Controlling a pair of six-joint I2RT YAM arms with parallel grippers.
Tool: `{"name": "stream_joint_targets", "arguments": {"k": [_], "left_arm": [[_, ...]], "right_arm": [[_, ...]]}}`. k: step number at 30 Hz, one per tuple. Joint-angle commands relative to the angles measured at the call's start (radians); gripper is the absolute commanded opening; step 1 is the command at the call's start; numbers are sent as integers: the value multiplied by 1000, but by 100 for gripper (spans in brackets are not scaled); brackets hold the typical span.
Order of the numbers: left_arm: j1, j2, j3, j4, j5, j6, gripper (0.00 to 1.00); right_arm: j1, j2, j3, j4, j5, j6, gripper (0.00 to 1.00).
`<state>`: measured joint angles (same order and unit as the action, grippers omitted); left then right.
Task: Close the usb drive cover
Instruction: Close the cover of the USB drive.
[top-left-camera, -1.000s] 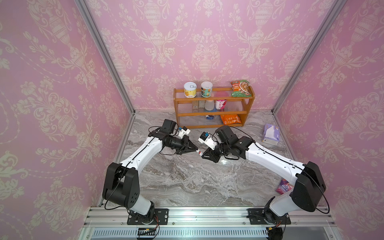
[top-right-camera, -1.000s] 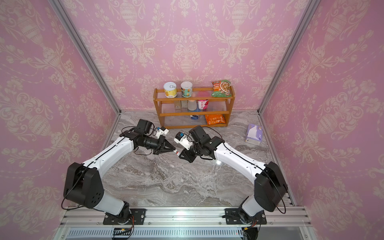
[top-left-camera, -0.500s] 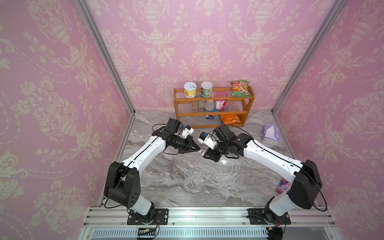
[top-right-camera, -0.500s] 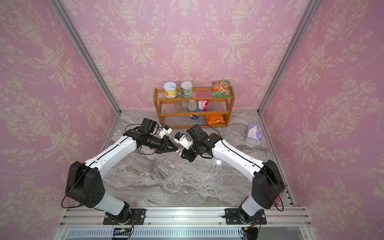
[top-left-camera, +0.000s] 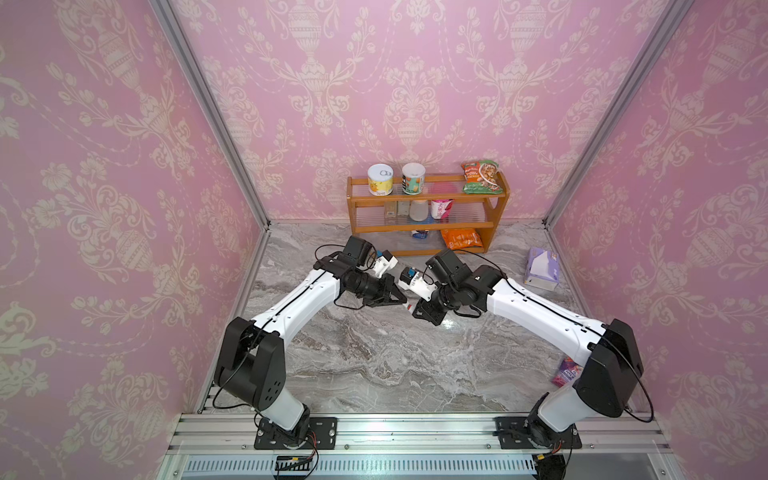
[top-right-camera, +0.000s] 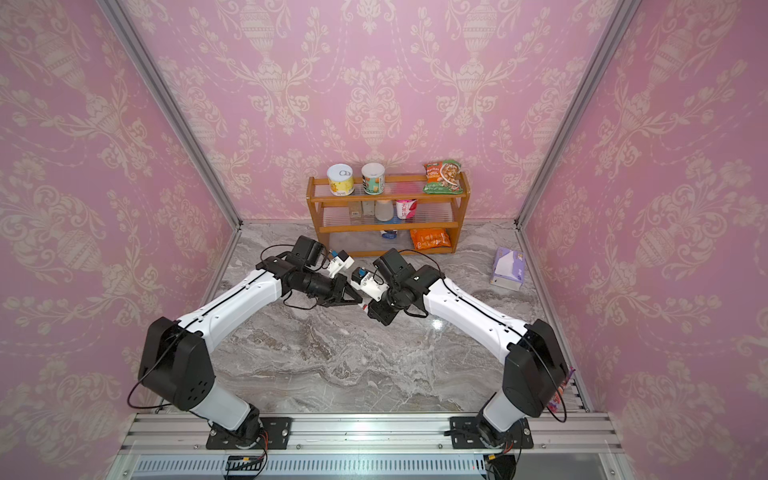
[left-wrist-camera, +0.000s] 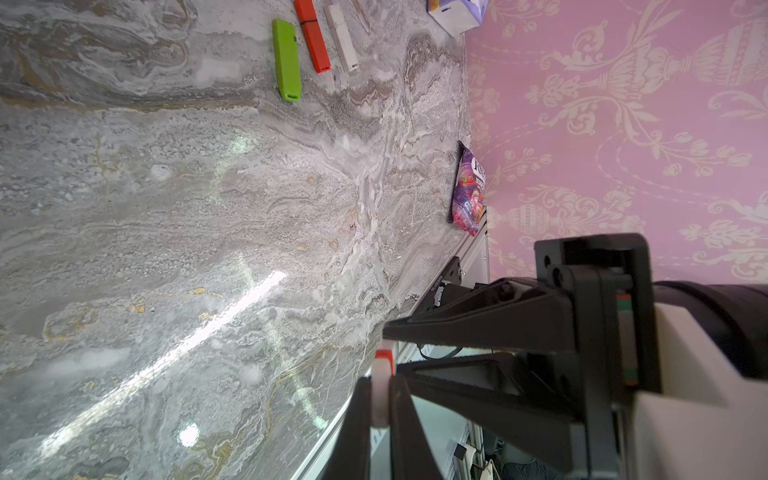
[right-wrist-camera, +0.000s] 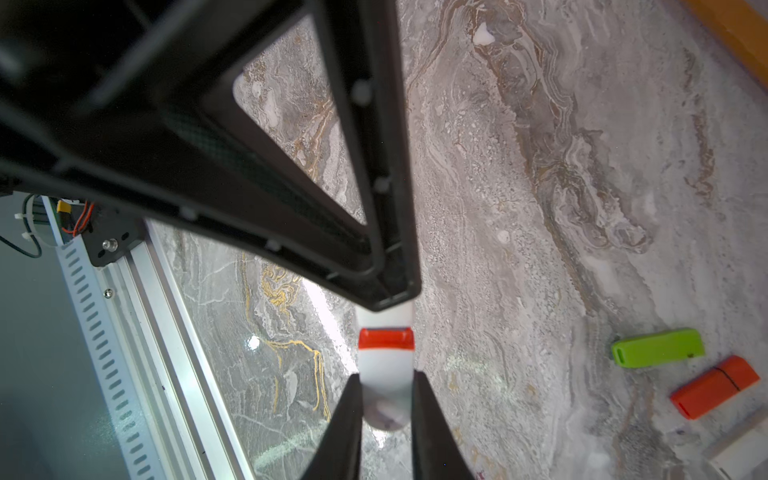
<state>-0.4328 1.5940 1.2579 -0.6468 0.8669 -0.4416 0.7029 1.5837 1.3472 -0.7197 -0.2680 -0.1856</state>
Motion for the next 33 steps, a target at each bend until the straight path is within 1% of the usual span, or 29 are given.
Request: {"name": "stream_joint_targets", "arguments": {"k": [1, 6, 9, 11, 13, 16, 19, 21, 23, 26, 30, 33], "left_arm": [[-60, 32, -29, -126, 61, 11, 0], [-63, 51, -32, -85, 72, -25, 0], [-63, 49, -37, -39, 110, -53, 0], [-63, 48, -30, -38, 116, -50, 0], [-63, 47, -28, -39, 139, -44, 1], [-68, 40, -27, -48, 188, -13, 1], [-70, 44, -2, -137, 202, 76, 1], [-76, 44, -3, -143, 214, 90, 6], [-91, 49, 1, -156, 192, 99, 7], [-116, 77, 14, -207, 122, 120, 3], [-152, 90, 24, -202, 28, 102, 0], [-168, 87, 39, -178, 4, 85, 0]], "right_arm": [[-23, 9, 92, 216, 106, -26, 0], [-19, -12, 69, 273, 139, -13, 0], [-18, -16, 55, 296, 141, -11, 0], [-17, -15, 52, 295, 134, -20, 0], [-15, -25, 39, 311, 103, -39, 0], [-14, -40, 20, 334, 54, -77, 0], [-14, -28, 29, 318, 61, -121, 0], [-13, -27, 19, 324, 72, -151, 0], [-14, -32, 9, 333, 79, -158, 0], [-16, -46, -3, 345, 78, -145, 0], [-17, -66, -34, 400, 86, -121, 0], [-25, -66, -25, 410, 94, -105, 0]]}}
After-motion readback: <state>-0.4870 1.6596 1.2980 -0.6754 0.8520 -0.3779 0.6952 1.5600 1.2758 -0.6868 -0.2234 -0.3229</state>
